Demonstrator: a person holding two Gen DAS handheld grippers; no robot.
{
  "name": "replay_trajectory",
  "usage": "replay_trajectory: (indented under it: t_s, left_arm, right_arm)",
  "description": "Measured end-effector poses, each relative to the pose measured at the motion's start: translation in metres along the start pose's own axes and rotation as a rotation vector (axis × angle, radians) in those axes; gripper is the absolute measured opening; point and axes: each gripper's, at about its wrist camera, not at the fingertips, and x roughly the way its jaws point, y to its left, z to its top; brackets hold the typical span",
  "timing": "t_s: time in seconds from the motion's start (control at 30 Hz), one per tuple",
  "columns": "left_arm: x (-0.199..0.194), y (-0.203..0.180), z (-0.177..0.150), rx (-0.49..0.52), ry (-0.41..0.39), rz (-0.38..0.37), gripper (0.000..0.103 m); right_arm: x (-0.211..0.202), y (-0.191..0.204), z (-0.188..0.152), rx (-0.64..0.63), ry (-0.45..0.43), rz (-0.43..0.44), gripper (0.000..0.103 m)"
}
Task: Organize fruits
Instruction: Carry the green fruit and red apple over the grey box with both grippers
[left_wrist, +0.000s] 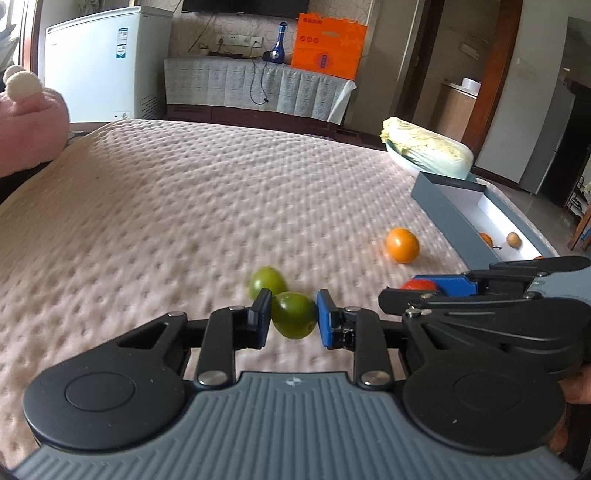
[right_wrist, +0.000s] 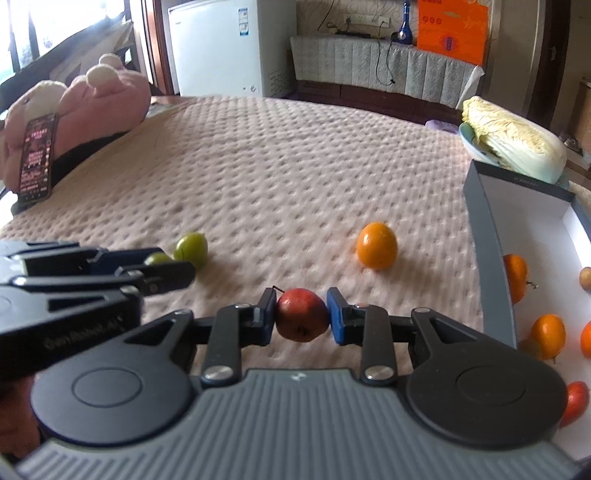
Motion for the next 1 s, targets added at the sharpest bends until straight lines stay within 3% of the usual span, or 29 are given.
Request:
replay_trajectory:
  t_s: [0.33,1.0]
  left_arm:
    - [0.009,-0.027,0.007,0.024,0.005,-0.001,0.031]
    - [0.025,-0.084,0.015,0.065,0.009,-0.052,0.031]
  right_arm:
    - [-0.029,-0.020,0.005,0.037,-0.120,-0.016,0.033]
    - [-0.076,-0.073,-0.009,0.110,-0.213,-0.069,0.033]
